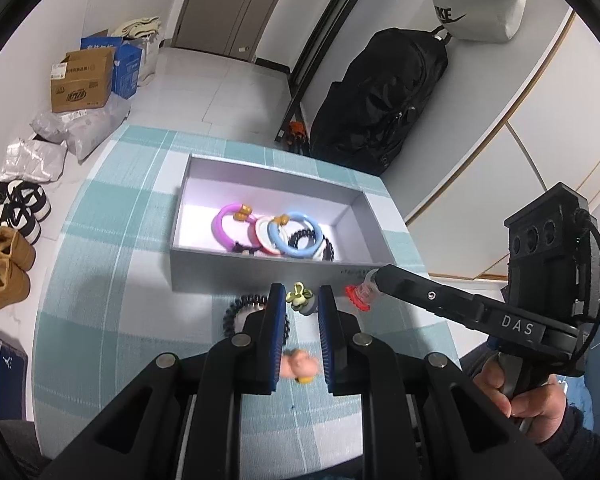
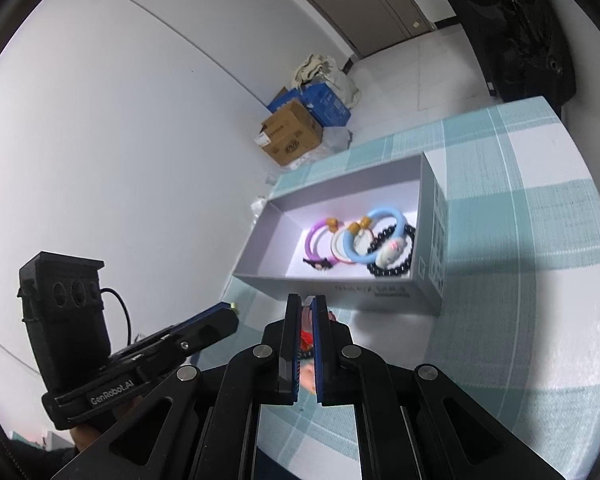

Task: Organize jewelry
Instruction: 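Grasp the small red charm with the right tool while the left tool holds the flower charm, then carry both charms into the box and open both tools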

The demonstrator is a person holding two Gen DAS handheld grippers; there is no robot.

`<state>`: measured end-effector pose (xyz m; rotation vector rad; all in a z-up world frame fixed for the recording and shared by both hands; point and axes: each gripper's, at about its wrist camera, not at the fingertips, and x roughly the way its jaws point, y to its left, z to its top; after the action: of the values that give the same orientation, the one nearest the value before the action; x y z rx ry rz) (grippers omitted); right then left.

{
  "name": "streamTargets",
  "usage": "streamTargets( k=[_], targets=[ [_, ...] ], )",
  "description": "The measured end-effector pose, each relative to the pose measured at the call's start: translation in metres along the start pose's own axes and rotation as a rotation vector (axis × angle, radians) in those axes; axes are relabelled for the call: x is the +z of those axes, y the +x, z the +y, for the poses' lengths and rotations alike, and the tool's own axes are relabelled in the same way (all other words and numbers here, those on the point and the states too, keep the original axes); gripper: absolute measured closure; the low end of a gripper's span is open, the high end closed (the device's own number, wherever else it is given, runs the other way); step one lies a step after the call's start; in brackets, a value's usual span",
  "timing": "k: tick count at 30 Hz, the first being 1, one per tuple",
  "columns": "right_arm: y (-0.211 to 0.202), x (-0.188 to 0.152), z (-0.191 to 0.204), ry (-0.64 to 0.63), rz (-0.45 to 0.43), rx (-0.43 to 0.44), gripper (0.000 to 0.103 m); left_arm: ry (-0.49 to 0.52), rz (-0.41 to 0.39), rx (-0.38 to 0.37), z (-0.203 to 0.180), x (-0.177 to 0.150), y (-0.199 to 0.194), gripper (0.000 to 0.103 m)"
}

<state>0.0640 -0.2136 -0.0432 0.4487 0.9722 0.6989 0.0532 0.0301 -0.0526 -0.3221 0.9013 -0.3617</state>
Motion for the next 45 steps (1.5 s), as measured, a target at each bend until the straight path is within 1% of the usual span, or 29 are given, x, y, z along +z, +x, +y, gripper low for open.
streamTargets(
  k=[7,11,15,19,25,33,42,43,45],
  targets=[
    [-0.003,0.016,0.002,-0.013,-0.044,0.037,0.099,0.001,-0.017,-0.013,-0.002,0.012,0.008,0.092],
    [-0.004,0.026,0.003,-0.024,-0.069,0.071,0.099,0.043,-0.030,-0.006,-0.005,0.023,0.010,0.092],
    [-0.002,0.036,0.003,-0.038,-0.083,0.093,0.099,0.035,-0.035,-0.018,-0.002,0.034,0.014,0.092],
    [0.003,0.042,-0.001,-0.037,-0.088,0.088,0.099,0.022,-0.013,-0.023,0.003,0.042,0.023,0.092],
    [0.014,0.052,-0.005,-0.046,-0.072,0.084,0.099,0.008,0.032,-0.023,0.010,0.048,0.036,0.092],
    [0.024,0.053,-0.011,-0.043,-0.054,0.066,0.099,-0.014,0.063,-0.038,0.013,0.053,0.046,0.092],
    [0.027,0.055,-0.020,-0.002,-0.033,0.046,0.098,-0.025,0.098,-0.037,0.019,0.053,0.056,0.091],
    [0.028,0.055,-0.020,-0.002,-0.028,0.045,0.095,-0.031,0.097,-0.043,0.019,0.053,0.056,0.091],
    [0.030,0.055,-0.019,-0.013,-0.021,0.028,0.095,-0.051,0.094,-0.059,0.021,0.054,0.057,0.091]
  ],
)
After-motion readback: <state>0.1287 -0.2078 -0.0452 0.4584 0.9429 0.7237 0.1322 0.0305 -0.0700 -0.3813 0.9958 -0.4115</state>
